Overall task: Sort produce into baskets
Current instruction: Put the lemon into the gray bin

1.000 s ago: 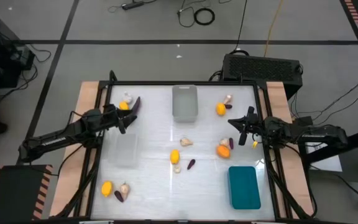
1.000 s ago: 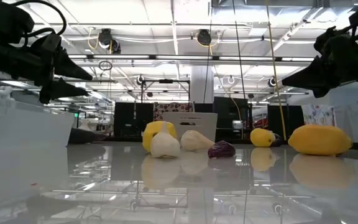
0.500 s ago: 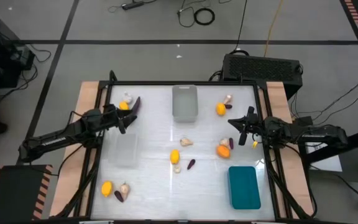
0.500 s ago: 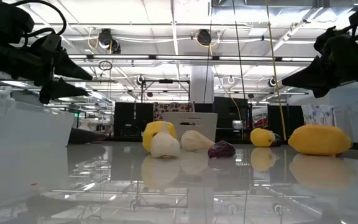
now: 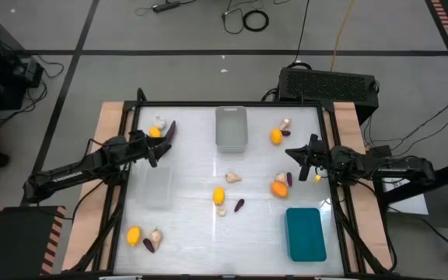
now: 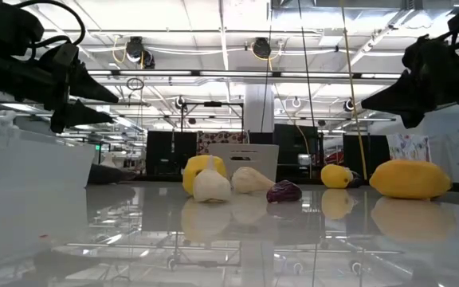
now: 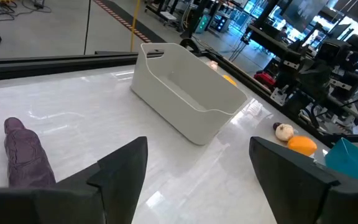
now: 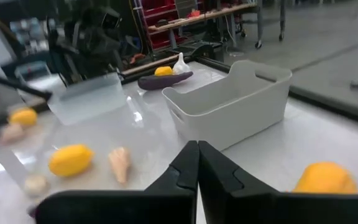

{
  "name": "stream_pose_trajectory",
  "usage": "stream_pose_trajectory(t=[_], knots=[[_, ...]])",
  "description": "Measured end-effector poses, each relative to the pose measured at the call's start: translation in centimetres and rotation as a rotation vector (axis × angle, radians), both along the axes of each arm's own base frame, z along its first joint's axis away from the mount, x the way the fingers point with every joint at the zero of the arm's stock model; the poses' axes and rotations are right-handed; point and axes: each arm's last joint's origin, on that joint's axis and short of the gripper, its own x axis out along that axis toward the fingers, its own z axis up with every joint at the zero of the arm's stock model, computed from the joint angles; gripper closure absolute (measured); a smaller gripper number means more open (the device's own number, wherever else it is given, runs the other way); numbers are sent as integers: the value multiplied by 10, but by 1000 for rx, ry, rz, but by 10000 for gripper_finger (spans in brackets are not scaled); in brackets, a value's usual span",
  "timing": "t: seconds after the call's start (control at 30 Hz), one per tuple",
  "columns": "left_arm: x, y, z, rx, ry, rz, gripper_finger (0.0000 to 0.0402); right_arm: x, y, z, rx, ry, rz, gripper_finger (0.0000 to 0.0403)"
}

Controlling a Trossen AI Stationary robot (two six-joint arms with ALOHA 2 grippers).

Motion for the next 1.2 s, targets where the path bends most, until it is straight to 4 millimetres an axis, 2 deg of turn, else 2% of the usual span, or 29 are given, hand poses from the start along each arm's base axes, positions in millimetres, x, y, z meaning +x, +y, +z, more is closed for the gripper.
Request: stream_pose_trajectory(t=[0.1, 0.23, 0.5, 0.6, 0.73, 0.87, 1.03, 1.2], knots=[[0, 0, 0, 0, 0, 0, 114, 0, 0, 0, 84, -33, -13, 403], [0, 0, 0, -9, -7, 3, 114, 0, 0, 1, 99, -44, -16, 403], [1, 1, 8, -203, -191, 75, 114, 0, -2, 2, 142, -84, -72, 391], [1, 3, 13, -113, -206, 103, 114, 1, -2, 7, 134, -136, -95, 360], [0, 4, 18, -30, -226, 137, 114, 2, -5, 21, 81, -167, -131, 298], [1, 3, 27, 74, -271, 85, 114, 7, -7, 38, 63, -153, -150, 235], [0, 2, 37, 197, -327, 73, 114, 19, -11, 60, 54, -61, -170, 181], [1, 2, 43, 305, -298, 37, 114, 37, -14, 82, 66, 143, -191, 160]])
